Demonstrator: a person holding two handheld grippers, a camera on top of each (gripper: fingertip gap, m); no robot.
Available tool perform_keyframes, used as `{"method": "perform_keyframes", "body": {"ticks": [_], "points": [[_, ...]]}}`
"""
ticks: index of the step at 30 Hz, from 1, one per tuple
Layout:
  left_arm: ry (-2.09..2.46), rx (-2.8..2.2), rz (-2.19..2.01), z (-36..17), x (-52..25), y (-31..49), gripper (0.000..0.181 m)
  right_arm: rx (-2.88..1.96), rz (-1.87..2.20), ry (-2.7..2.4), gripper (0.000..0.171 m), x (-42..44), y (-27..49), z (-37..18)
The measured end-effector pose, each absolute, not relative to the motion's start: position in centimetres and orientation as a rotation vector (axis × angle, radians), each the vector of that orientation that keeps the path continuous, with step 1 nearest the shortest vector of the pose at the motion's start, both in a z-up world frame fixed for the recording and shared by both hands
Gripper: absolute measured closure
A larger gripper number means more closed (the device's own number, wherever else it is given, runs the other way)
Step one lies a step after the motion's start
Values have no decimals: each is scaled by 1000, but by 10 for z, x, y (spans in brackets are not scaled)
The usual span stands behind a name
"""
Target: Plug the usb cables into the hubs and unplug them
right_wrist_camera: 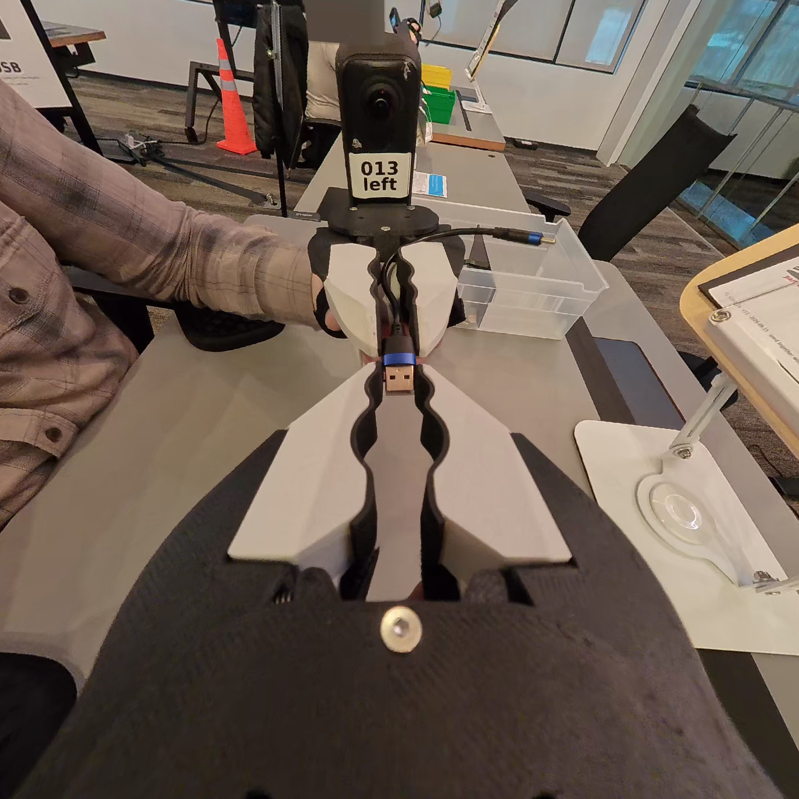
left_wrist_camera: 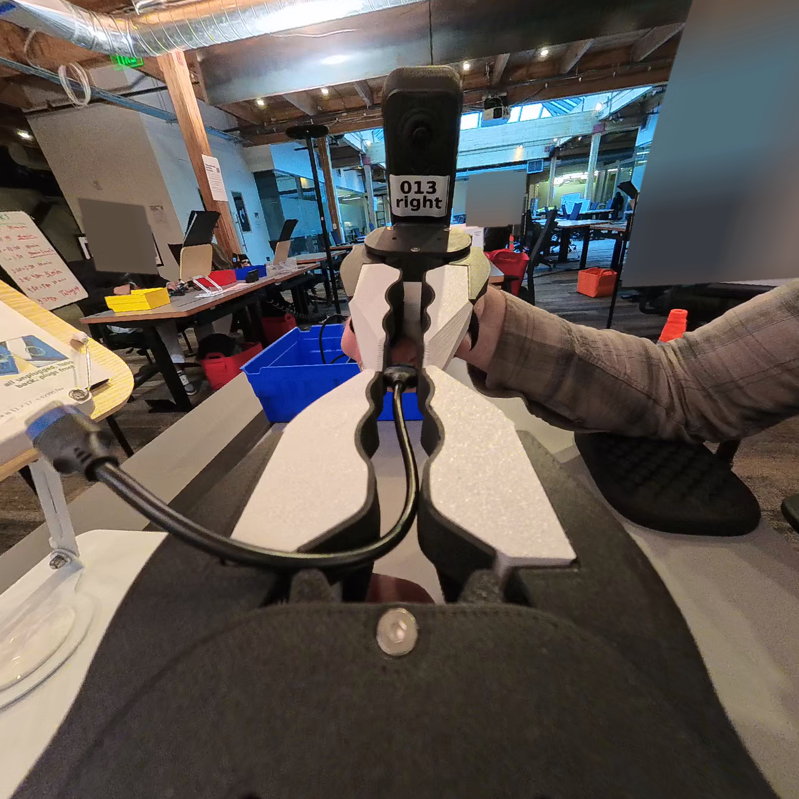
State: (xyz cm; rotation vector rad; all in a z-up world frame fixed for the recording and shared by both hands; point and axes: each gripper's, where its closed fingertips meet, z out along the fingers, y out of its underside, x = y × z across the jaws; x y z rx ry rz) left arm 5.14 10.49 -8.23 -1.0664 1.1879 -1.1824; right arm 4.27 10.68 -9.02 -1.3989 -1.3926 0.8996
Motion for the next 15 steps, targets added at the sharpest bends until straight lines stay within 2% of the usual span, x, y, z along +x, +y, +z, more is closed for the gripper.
{"method": "perform_keyframes", "body": {"ticks": [3, 6, 15], "points": [[1190, -1062, -1141, -81, 51, 107, 167, -1404, 880, -1376, 159, 42, 110, -89], [1164, -1096, -1043, -80, 51, 117, 167, -1420, 779, -1366, 150, 46, 119, -90], [913, -1332, -586, -84, 43, 173, 167, -1229, -167, -1368, 144, 57, 168, -83]]}}
